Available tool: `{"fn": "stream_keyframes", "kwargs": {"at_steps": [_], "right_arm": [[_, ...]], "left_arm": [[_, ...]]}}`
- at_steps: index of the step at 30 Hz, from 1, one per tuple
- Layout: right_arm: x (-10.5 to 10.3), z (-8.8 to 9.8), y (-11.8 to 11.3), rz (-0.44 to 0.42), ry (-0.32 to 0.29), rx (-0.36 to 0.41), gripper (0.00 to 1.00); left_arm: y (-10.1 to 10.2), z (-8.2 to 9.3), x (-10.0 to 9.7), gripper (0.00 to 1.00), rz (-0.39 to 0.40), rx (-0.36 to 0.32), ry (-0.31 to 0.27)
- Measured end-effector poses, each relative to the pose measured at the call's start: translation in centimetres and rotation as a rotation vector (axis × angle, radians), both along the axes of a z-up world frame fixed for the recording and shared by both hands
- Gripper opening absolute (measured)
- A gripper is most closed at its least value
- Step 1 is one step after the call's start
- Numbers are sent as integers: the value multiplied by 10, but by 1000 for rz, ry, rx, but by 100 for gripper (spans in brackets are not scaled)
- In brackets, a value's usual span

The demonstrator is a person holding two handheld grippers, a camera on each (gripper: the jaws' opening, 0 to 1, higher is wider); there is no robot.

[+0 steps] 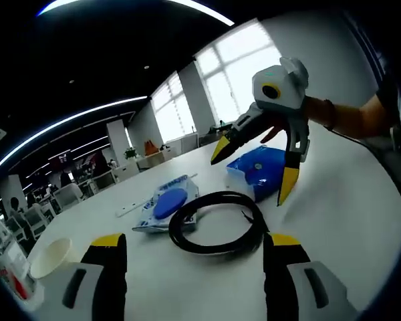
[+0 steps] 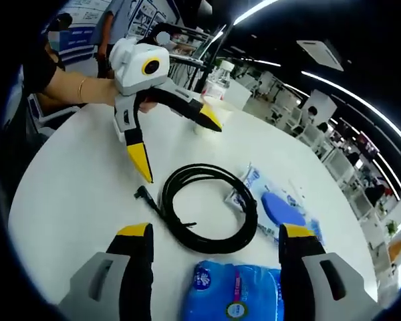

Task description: Arrange the tabletop items into an orderly group along one side of the table until the central work area is clear of visible clutter.

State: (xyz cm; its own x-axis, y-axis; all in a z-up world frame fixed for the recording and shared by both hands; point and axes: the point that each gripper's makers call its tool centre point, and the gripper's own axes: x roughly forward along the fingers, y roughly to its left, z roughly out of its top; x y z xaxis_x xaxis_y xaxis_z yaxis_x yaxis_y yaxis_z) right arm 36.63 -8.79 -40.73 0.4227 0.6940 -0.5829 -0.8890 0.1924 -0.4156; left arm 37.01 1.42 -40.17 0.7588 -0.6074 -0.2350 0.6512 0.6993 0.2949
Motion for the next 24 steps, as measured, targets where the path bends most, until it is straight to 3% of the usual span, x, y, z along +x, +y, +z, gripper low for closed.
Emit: {"fn": "stream_keyframes", "kwargs": {"at_steps": [12,17,24], "right_arm": [[14,-12,-1,-19,36,-29,73],[13,-12,3,-6,89,0,72],[15,-21,-2,3,119,-48,70]], "left_arm": [[-3,-5,2,82,-25,34,27],[-5,-6,3,81,-41,53,39],[-7,-8,5,75,-49,45,58]]}}
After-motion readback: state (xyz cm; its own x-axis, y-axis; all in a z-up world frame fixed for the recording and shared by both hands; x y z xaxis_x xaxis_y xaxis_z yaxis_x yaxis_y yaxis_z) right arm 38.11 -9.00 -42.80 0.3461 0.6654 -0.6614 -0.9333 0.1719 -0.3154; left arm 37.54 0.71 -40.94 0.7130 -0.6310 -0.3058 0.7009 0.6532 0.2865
